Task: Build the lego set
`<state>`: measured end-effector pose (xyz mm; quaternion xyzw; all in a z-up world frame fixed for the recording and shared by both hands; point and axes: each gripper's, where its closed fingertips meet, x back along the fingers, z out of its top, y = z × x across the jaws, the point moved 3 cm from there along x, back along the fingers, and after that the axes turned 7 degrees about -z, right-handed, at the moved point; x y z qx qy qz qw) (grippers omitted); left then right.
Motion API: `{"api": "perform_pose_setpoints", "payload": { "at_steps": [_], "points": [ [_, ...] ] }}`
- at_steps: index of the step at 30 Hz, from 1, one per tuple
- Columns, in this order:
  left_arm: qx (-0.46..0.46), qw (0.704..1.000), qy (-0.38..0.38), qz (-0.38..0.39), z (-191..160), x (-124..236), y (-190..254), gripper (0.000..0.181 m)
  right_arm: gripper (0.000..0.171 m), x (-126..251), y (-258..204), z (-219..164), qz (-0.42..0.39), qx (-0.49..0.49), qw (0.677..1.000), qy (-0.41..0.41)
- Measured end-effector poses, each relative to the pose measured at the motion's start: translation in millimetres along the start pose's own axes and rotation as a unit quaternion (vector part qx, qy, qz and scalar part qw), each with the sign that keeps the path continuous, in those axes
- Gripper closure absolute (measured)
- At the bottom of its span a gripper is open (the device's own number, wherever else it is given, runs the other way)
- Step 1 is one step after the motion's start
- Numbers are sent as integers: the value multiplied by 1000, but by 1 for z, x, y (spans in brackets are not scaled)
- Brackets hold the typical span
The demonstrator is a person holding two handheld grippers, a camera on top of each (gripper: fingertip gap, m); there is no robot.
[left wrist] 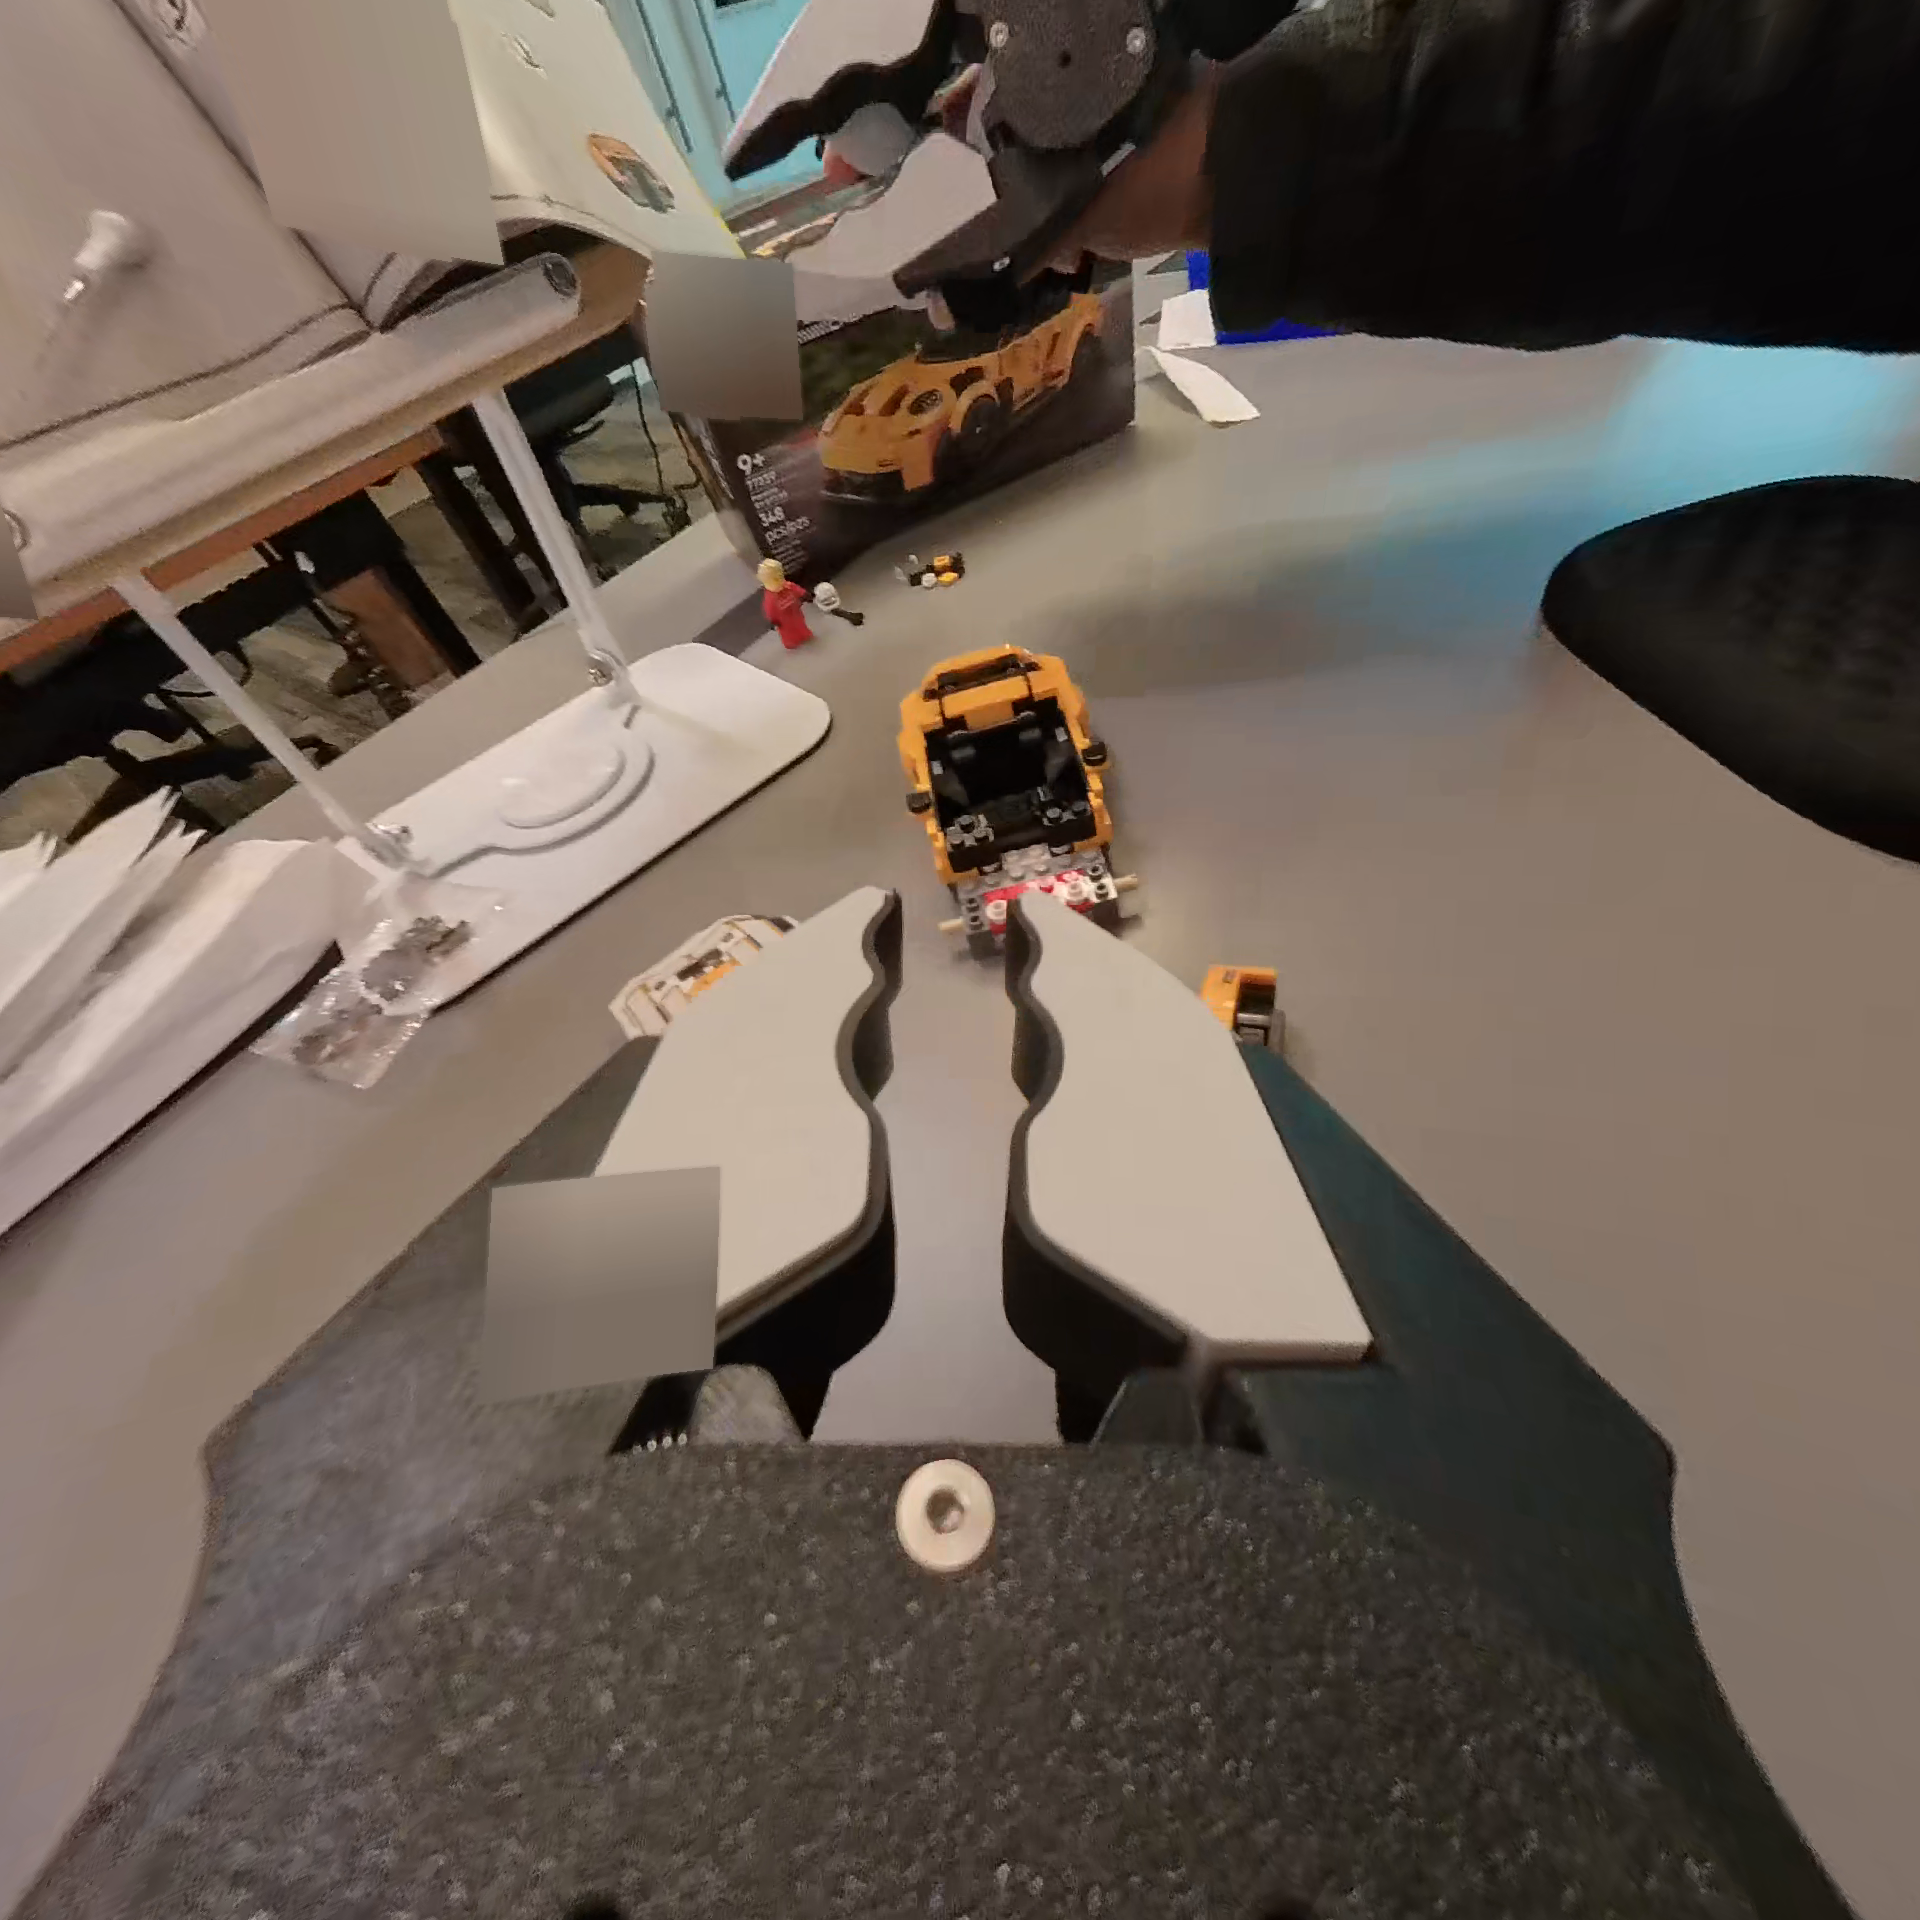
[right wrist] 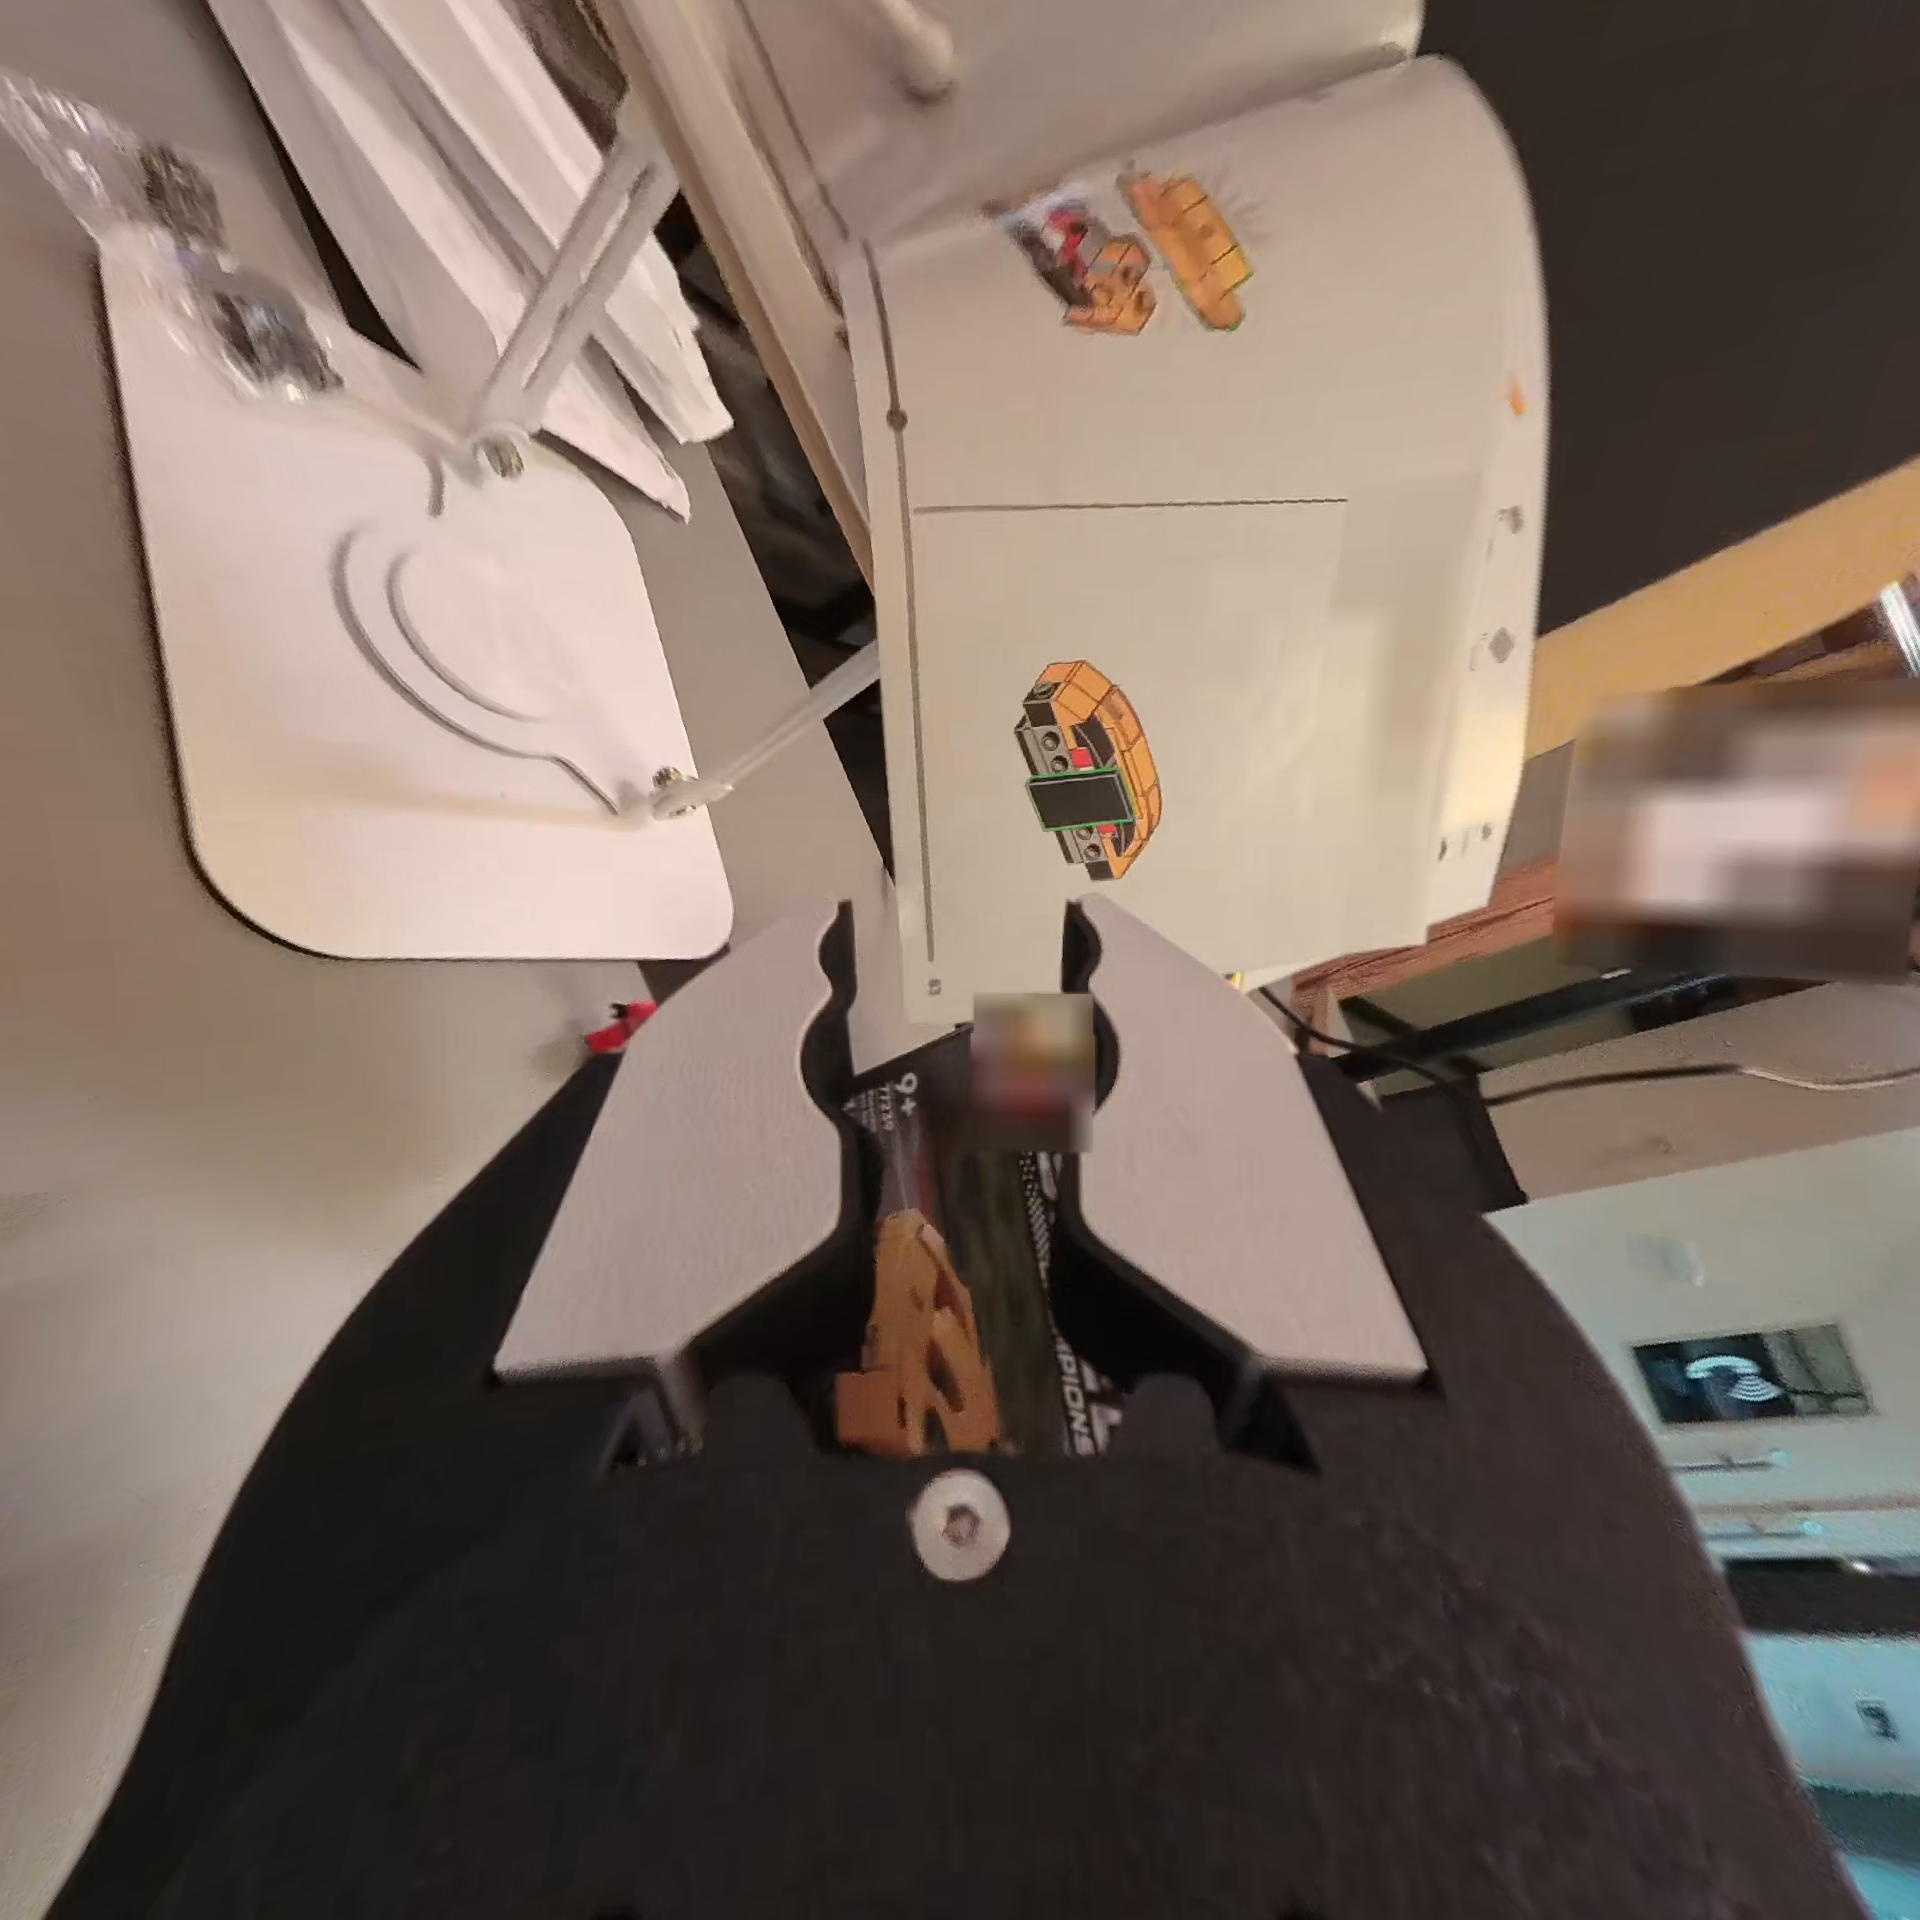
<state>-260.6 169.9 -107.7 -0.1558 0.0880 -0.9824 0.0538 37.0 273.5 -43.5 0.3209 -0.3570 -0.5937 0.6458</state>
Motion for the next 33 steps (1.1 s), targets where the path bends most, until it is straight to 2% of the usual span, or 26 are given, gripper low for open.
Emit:
{"api": "perform_pose_setpoints", "payload": {
  "at_steps": [9,19,28,33],
  "points": [
    [-12,1000,-4,4,18,-16,-12,164,156,-10,-1,-12,8,37,999,16],
    [-11,1000,-12,-14,13,-26,-5,164,171,-8,3,-16,15,46,999,16],
    [-21,999,-25,-23,16,-32,-4,163,171,-4,15,-12,9,56,998,10],
    [-85,995,-52,6,45,-48,-24,158,171,2,21,-4,1,56,998,12]
  ]
}}
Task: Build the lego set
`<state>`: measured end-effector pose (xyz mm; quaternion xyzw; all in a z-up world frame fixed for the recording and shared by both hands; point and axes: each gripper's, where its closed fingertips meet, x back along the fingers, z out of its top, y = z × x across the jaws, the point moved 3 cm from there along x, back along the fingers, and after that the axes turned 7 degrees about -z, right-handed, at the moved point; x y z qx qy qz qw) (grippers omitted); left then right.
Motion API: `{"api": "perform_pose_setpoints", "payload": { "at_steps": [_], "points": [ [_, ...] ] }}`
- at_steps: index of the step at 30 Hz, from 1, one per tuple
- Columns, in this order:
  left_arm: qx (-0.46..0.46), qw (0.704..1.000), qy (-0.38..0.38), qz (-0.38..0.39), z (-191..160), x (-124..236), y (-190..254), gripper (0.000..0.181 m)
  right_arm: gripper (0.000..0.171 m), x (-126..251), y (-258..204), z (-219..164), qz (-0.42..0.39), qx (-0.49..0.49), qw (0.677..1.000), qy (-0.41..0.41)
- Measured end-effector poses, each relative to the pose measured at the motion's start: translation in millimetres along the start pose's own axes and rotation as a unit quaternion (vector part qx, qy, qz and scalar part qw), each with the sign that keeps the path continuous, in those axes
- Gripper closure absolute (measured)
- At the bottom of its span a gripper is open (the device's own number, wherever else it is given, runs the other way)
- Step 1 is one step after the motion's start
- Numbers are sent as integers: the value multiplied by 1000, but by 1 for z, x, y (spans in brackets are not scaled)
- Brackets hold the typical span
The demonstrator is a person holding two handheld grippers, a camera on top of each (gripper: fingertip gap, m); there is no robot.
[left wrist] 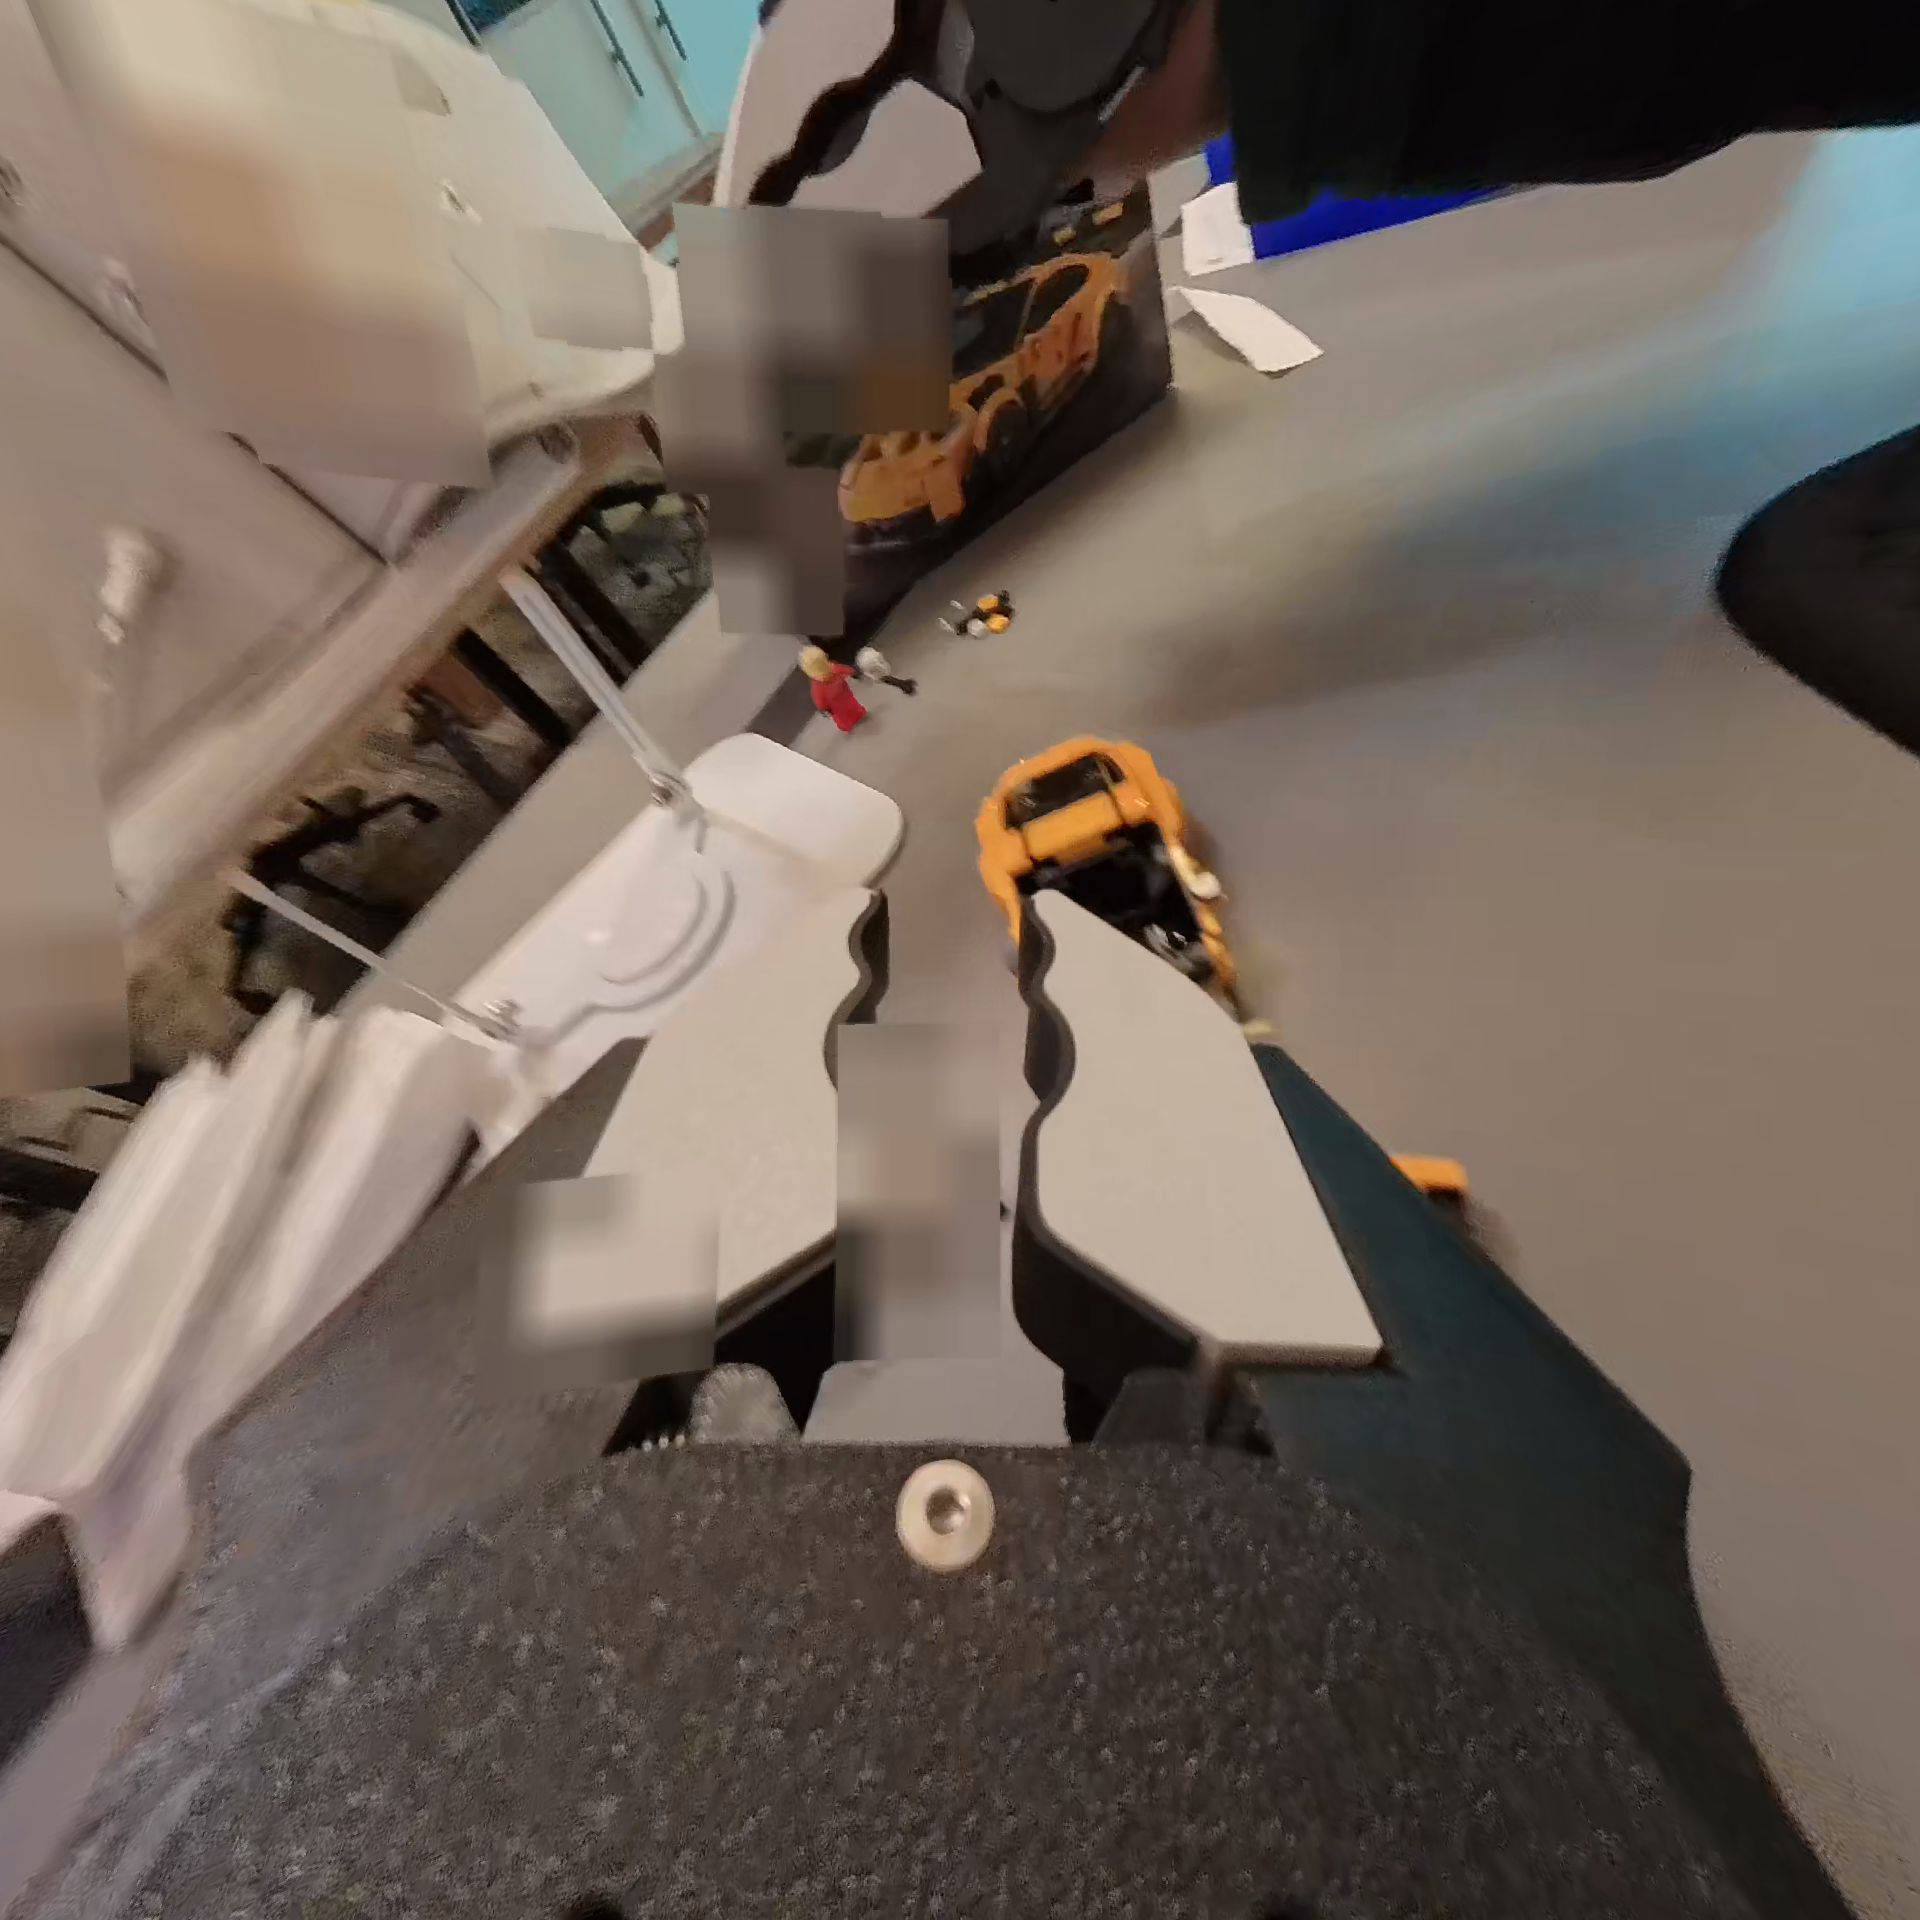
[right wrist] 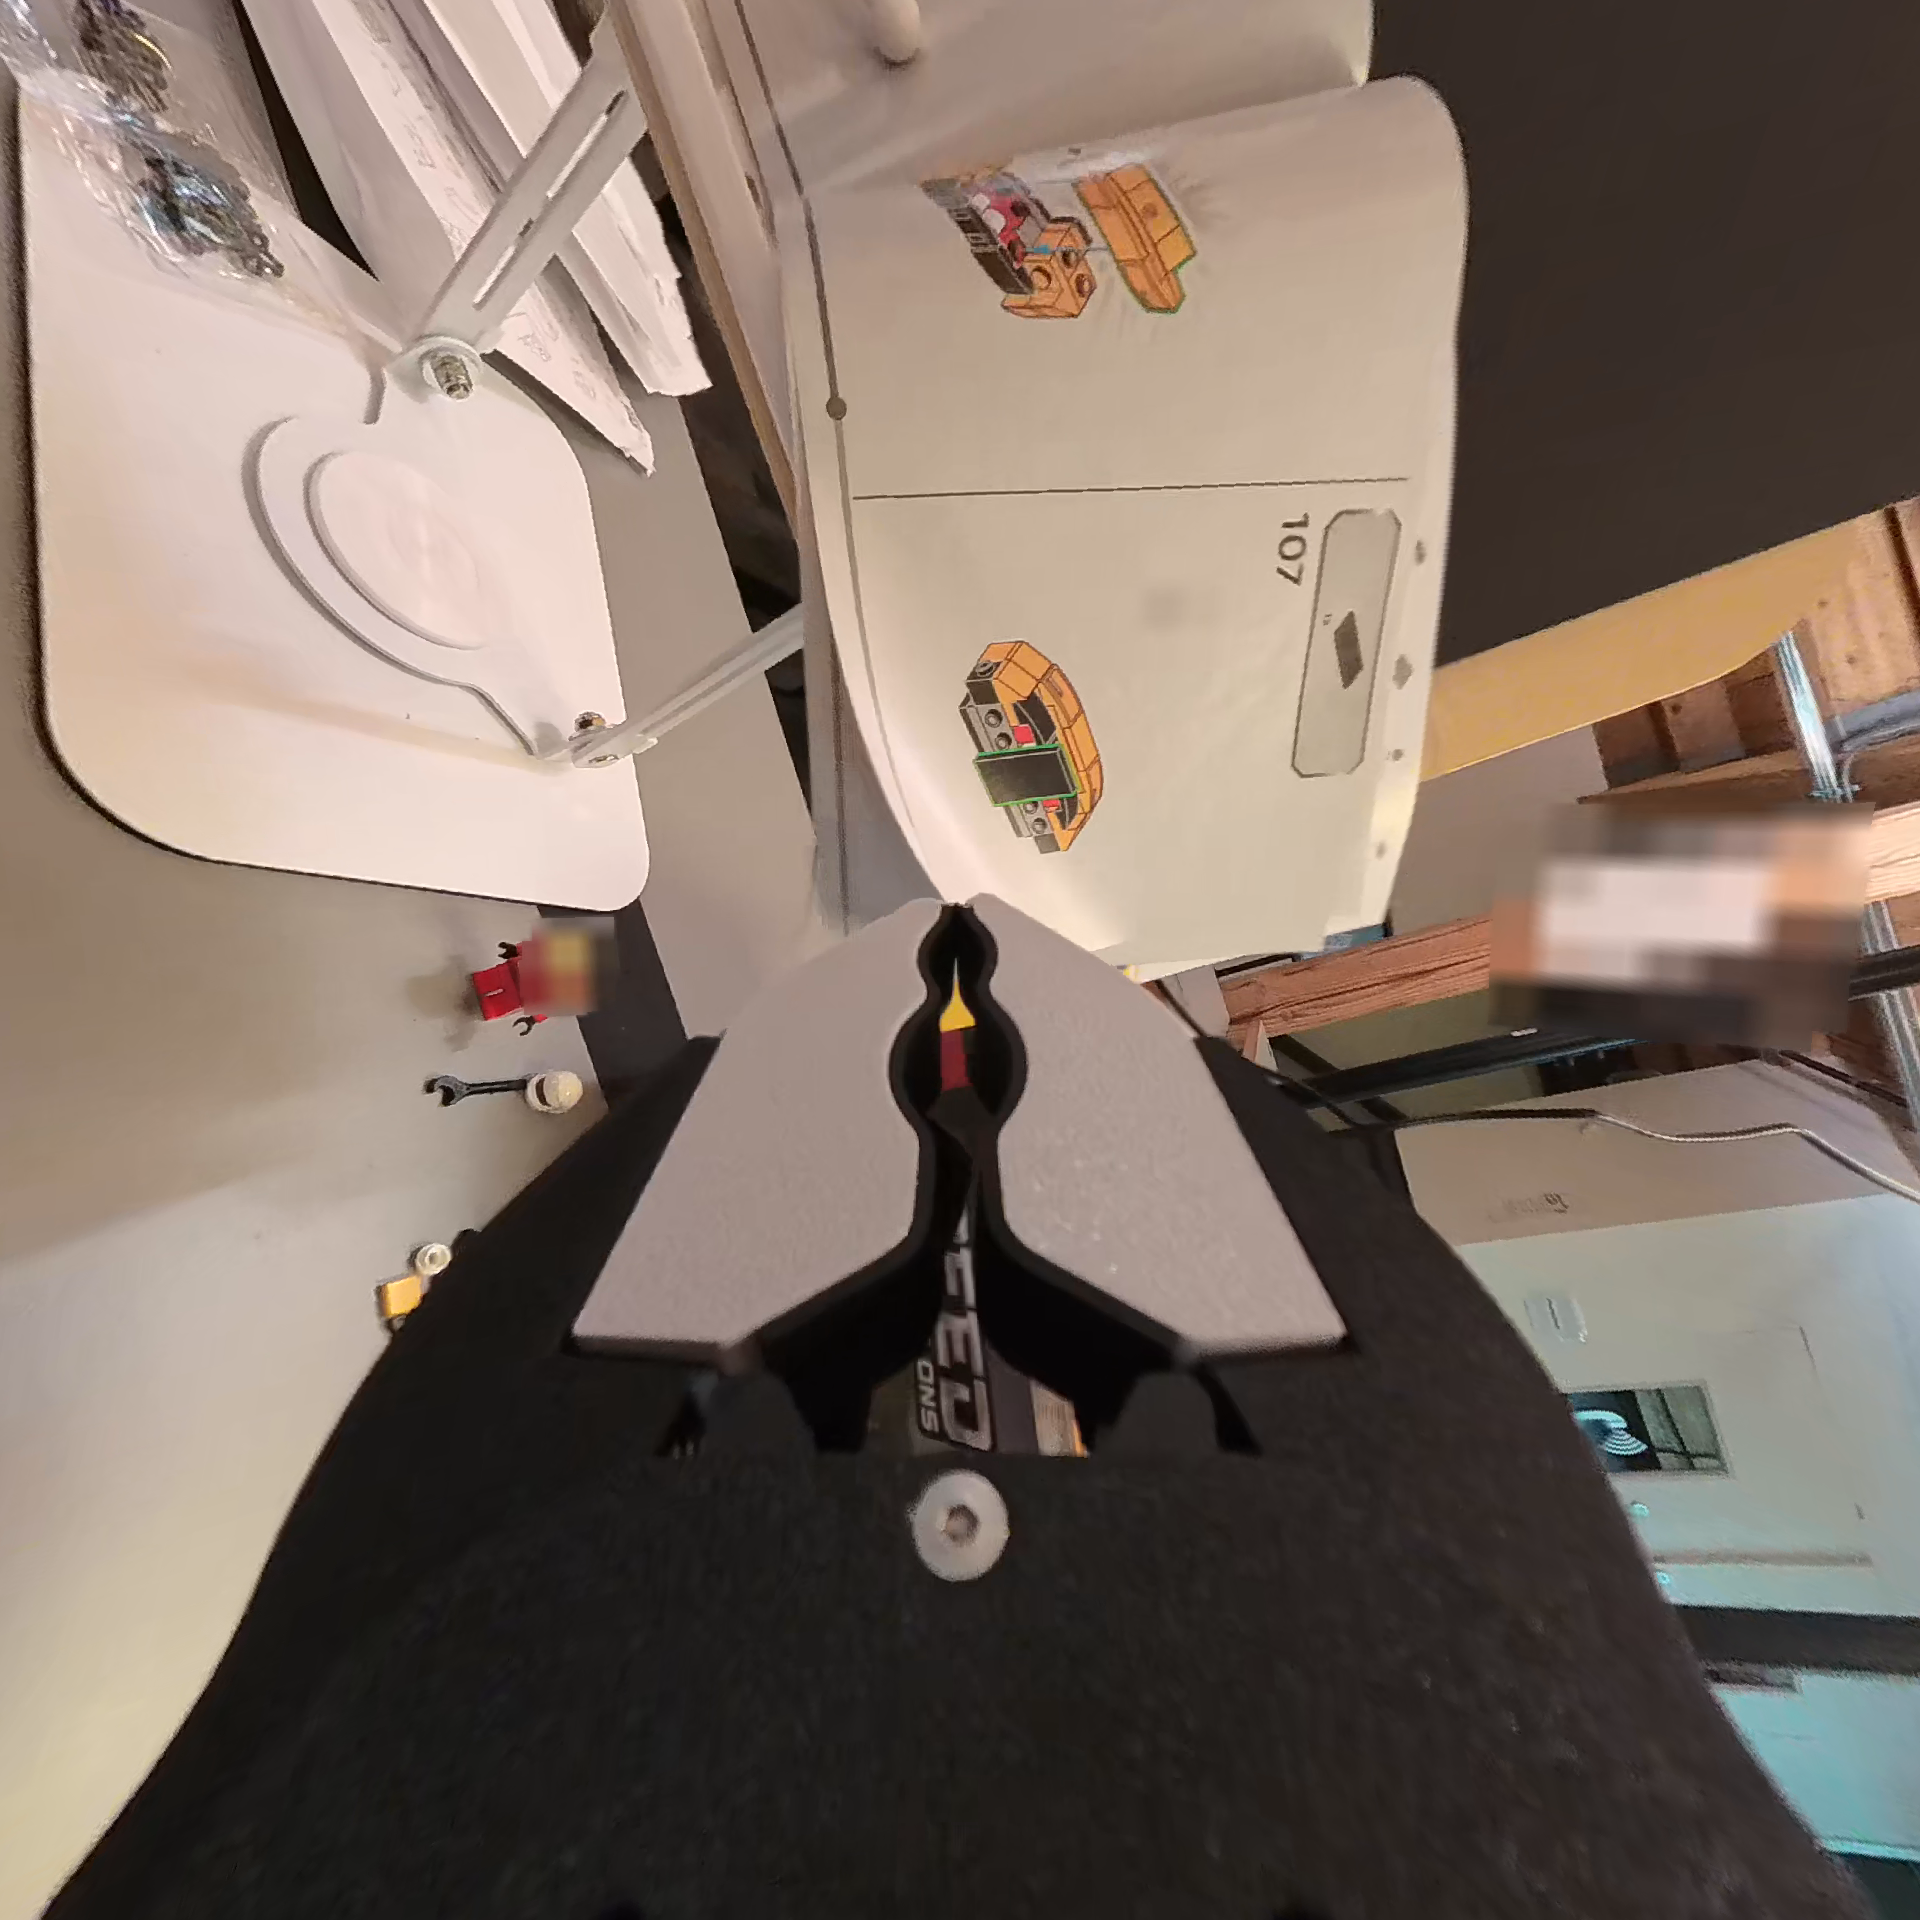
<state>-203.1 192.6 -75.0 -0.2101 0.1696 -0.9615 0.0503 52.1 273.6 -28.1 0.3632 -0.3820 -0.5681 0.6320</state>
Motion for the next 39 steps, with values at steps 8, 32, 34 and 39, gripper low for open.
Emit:
{"api": "perform_pose_setpoints", "payload": {
  "at_steps": [8,32,34,39],
  "points": [
    [-134,989,-30,46,75,-66,-67,149,171,2,6,14,-6,-16,1000,10],
    [-283,948,-100,104,77,-151,-124,152,146,-15,-28,-6,30,-23,999,21],
    [-283,948,-99,104,77,-149,-123,153,151,-18,-26,-8,24,-19,999,18],
    [-263,955,-94,101,76,-143,-122,153,164,-22,-23,-12,27,-6,1000,8]
  ]
}}
